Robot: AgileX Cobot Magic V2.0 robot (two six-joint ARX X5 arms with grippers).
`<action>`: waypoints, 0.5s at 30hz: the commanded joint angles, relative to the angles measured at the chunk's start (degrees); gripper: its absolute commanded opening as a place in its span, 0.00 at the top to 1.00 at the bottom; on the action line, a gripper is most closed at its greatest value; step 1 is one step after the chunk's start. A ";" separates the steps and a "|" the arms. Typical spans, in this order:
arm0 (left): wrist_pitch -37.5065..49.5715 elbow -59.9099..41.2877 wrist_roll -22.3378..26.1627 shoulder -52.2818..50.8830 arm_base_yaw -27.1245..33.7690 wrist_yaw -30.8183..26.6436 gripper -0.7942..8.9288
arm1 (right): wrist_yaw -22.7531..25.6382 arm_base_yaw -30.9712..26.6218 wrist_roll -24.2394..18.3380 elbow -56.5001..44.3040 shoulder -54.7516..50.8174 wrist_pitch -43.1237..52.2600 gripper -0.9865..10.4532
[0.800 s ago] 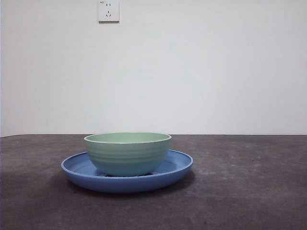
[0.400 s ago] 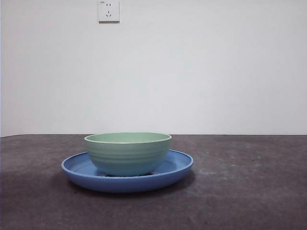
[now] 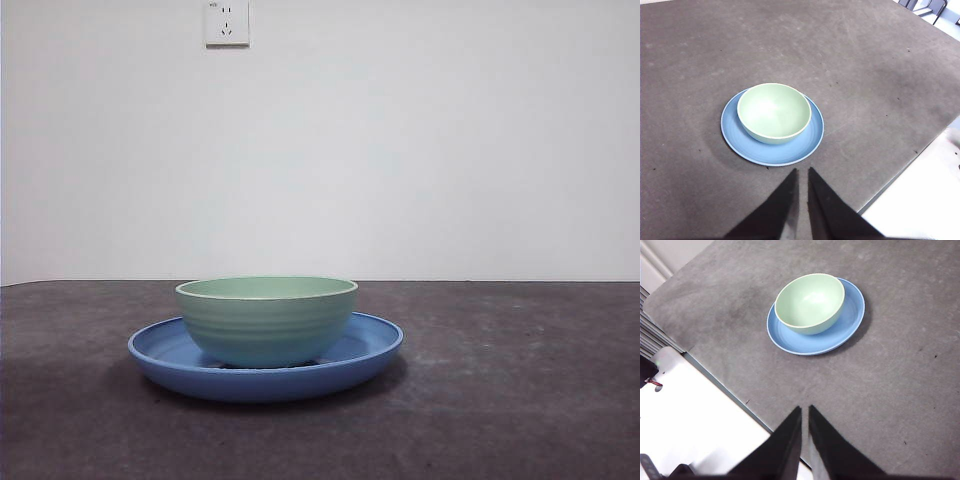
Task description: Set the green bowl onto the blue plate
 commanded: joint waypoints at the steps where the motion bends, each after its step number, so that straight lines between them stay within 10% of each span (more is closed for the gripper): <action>1: 0.33 0.52 -0.15 0.04 -0.48 0.20 0.89 | 0.02 0.44 0.44 0.35 0.15 0.59 0.90; 15: 3.82 -1.81 7.65 -0.50 12.85 0.13 0.89 | 0.00 0.44 0.46 0.35 0.15 0.59 0.90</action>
